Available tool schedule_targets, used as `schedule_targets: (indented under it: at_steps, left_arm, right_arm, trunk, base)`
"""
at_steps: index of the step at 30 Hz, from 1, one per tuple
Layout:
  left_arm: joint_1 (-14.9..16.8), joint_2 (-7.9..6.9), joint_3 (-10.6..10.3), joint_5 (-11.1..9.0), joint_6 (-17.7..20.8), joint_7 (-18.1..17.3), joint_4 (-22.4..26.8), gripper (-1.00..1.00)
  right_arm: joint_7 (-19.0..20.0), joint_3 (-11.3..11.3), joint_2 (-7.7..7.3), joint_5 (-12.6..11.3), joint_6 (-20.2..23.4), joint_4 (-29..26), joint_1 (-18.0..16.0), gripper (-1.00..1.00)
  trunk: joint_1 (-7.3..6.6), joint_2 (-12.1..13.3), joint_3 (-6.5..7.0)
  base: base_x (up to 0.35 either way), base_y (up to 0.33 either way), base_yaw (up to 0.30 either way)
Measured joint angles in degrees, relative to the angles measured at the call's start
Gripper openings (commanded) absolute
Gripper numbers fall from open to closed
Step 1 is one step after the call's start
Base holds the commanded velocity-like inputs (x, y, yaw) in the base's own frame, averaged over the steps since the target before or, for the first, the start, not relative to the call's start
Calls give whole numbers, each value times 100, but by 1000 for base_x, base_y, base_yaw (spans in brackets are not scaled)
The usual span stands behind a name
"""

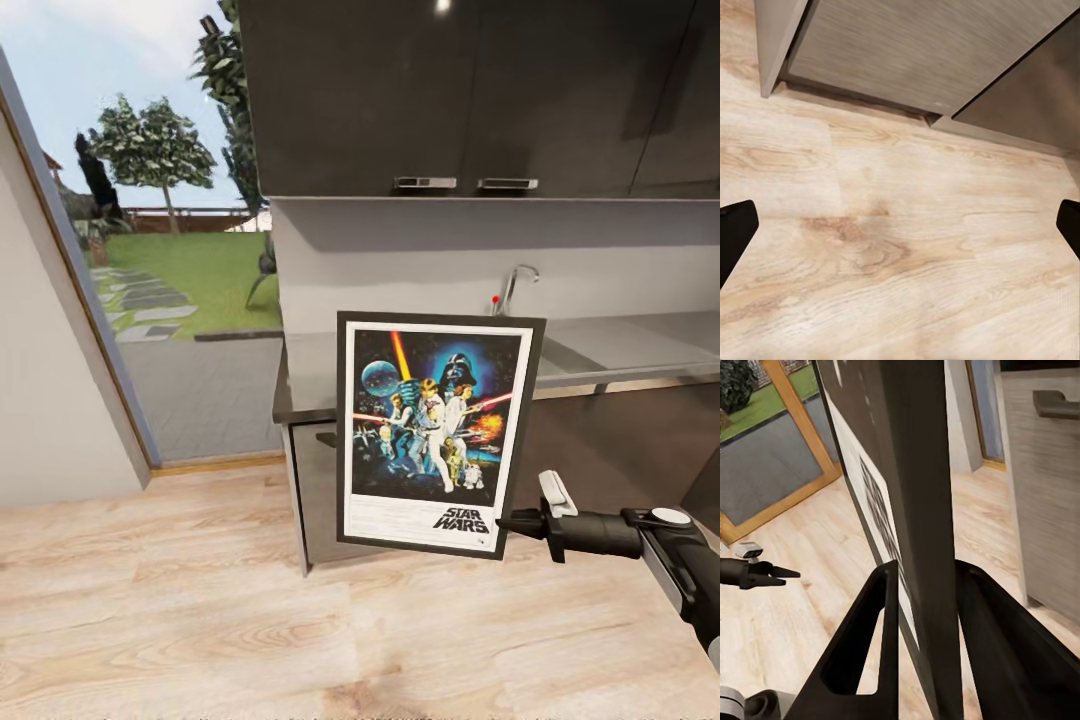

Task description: Pick up the poster from the kitchen countertop and hang it on one of the wall nails in the kitchen.

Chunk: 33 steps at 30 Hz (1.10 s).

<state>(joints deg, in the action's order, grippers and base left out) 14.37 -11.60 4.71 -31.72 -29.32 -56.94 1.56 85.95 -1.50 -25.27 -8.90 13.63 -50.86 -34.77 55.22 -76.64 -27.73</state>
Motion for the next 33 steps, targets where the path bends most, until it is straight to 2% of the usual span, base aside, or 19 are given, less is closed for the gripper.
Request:
schedule_targets:
  at_steps: [21,28,33]
  left_arm:
    - [0,0,-5,0,0,-6,0,100]
    - [0,0,-2,0,0,-7,3,100]
    - [0,0,-3,0,0,-7,2,100]
  right_arm:
    - [2,0,-2,0,2,4,61,-100]
    - [4,-3,-1,-11,7,15,82,-100]
    - [4,-5,-2,-226,8,52,94,-100]
  trunk:
    - [-461,842,180]
    - [-615,1123,283]
    - [-725,1324,371]
  base:
    - [0,0,0]
    - [0,0,0]
    - [0,0,0]
